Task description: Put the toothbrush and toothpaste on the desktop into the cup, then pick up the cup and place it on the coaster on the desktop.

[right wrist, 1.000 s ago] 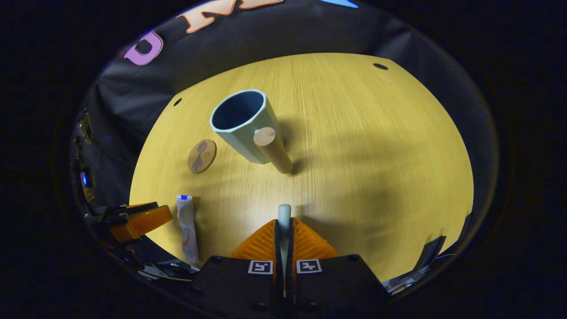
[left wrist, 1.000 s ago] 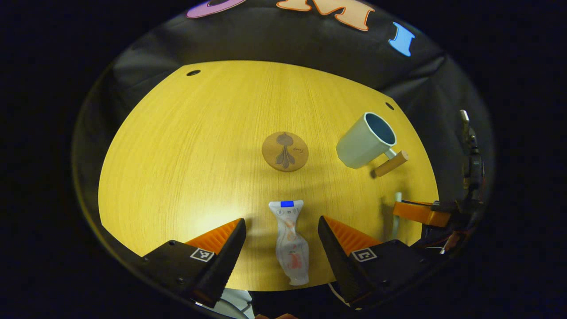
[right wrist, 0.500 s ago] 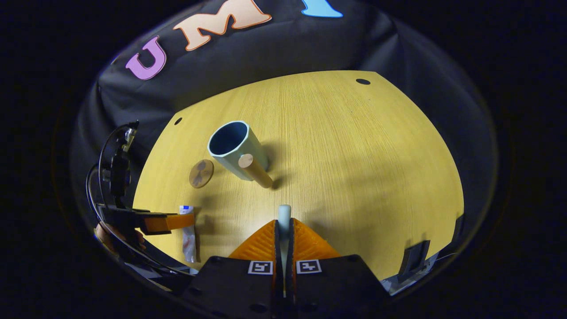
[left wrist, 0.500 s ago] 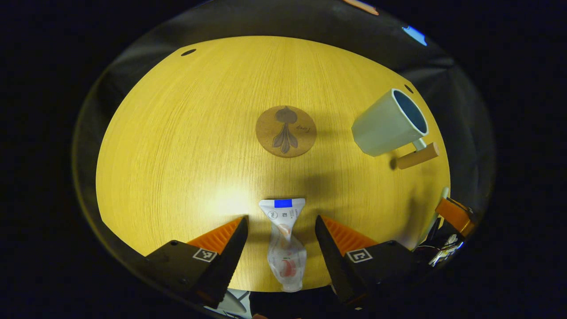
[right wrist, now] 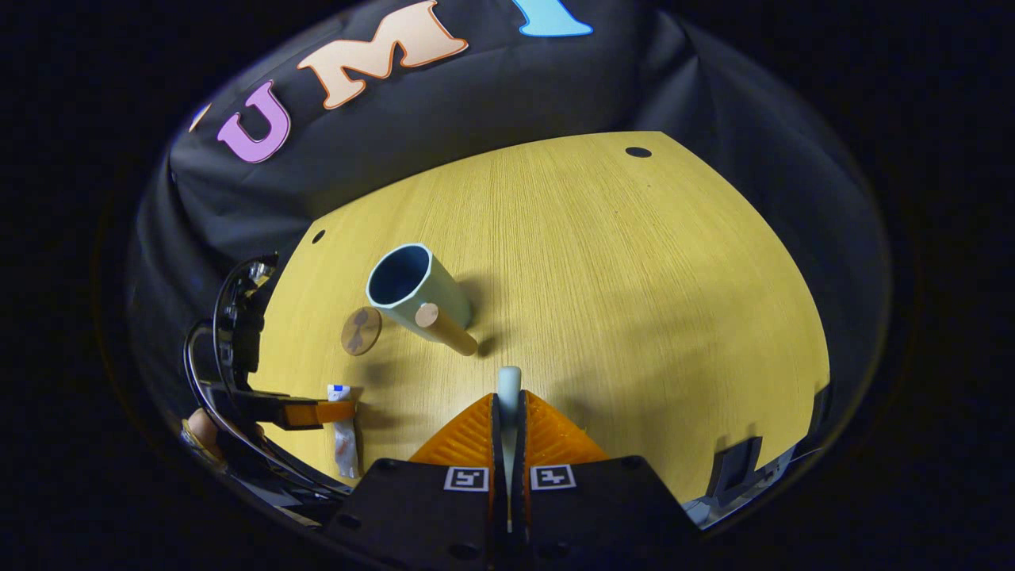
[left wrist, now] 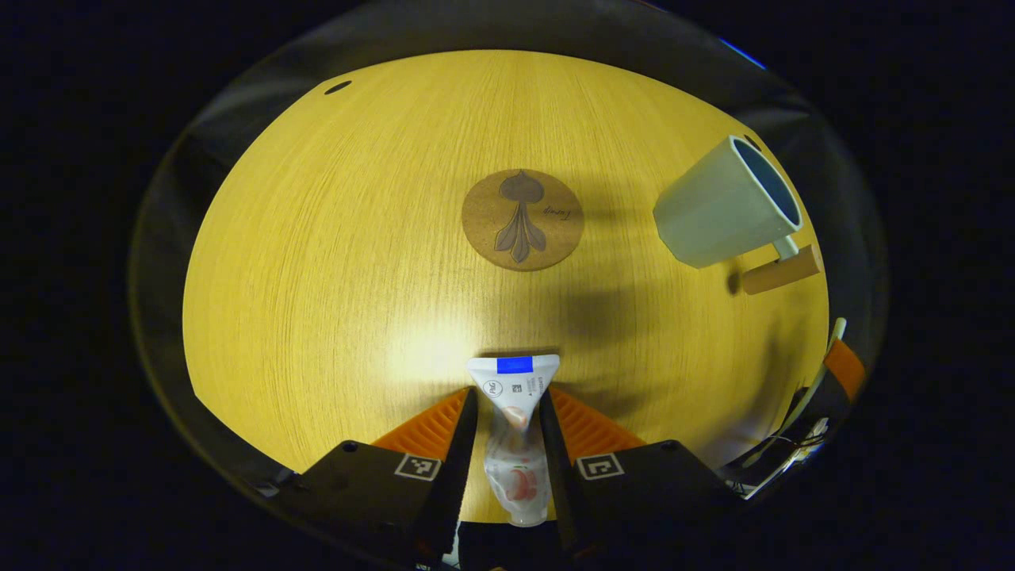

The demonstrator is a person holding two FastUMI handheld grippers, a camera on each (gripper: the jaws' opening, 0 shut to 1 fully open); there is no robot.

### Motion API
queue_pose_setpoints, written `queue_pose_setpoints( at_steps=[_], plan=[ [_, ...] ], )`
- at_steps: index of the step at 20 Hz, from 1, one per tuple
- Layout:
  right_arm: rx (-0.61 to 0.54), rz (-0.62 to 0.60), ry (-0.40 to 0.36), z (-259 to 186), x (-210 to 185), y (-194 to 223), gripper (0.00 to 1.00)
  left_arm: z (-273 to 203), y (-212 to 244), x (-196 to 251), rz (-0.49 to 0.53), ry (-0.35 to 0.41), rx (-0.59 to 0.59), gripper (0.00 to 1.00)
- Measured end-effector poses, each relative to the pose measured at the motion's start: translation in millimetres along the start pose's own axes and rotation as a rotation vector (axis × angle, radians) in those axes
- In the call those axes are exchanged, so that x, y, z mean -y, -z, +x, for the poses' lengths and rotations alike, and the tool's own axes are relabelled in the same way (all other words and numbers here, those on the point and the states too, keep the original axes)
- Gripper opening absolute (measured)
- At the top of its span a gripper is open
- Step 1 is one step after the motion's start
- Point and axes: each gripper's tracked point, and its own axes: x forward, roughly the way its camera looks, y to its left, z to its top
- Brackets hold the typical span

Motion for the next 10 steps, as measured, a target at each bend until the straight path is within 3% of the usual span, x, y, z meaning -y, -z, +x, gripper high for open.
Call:
queue_pose_setpoints(
  at_steps=[2, 3, 5, 8, 10],
  plan=[
    [0.02, -0.001, -0.002, -1.5, 3.7, -9.9, 0.05, 1.0, 3.0, -2.4, -0.001, -0.025, -0.008, 0.43],
    [0.03, 0.0, -0.001, -1.8, 5.0, -13.6, 0.05, 1.7, 2.4, 0.1, -0.005, -0.02, -0.006, 0.32],
    [0.049, 0.008, -0.003, -4.5, 7.5, -22.4, 0.05, -0.6, 4.1, -1.7, -0.001, -0.028, -0.015, 0.23],
    [0.072, 0.019, -0.008, -8.4, 11.7, -30.4, 0.05, 1.1, 3.7, -1.6, -0.016, -0.056, -0.05, 0.2],
    [0.085, 0.023, -0.019, -9.6, 12.4, -34.8, 0.05, -0.7, 3.2, -1.1, 0.009, -0.035, -0.034, 0.18]
  ],
)
